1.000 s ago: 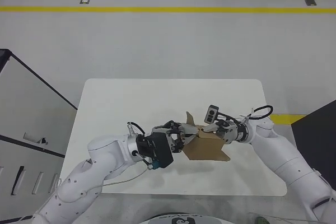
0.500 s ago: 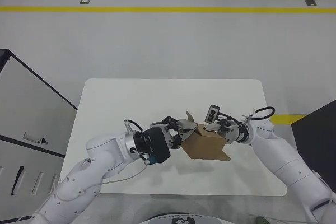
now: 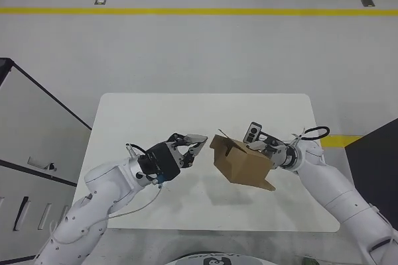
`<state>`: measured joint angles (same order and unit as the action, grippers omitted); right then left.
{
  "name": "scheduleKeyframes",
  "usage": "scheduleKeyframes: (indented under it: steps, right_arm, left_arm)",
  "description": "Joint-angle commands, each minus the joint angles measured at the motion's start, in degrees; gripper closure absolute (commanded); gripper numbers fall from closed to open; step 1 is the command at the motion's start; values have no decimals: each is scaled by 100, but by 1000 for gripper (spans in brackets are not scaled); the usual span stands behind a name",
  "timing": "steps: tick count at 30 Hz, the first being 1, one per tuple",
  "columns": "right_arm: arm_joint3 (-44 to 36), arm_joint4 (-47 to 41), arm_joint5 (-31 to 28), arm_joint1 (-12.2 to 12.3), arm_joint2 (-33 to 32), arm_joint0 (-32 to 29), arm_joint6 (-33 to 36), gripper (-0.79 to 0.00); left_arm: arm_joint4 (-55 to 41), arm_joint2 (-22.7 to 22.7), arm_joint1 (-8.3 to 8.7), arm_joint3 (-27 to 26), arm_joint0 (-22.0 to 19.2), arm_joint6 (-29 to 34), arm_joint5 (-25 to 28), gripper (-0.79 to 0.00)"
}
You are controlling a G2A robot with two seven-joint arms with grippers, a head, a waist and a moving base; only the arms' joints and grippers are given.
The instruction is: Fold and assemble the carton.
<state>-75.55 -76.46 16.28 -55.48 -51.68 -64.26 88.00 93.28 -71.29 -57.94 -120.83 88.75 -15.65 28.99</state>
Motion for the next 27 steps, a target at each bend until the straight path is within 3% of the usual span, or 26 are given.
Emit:
scheduleKeyframes:
  steps: [1,18,27]
  right_arm:
    - [-21,-8,-2,9,4,-1,0,0]
    - [-133,1,-68,78,125,41,0,0]
    - [-116,70,-149,108,187,53,0,0]
  left_arm:
    - [-10,13,0,19,22,-22,35,0]
    - [-16,342,-15,54,-181,-327,586,0]
    - [215,445,-18,11,-208,-252,518,0]
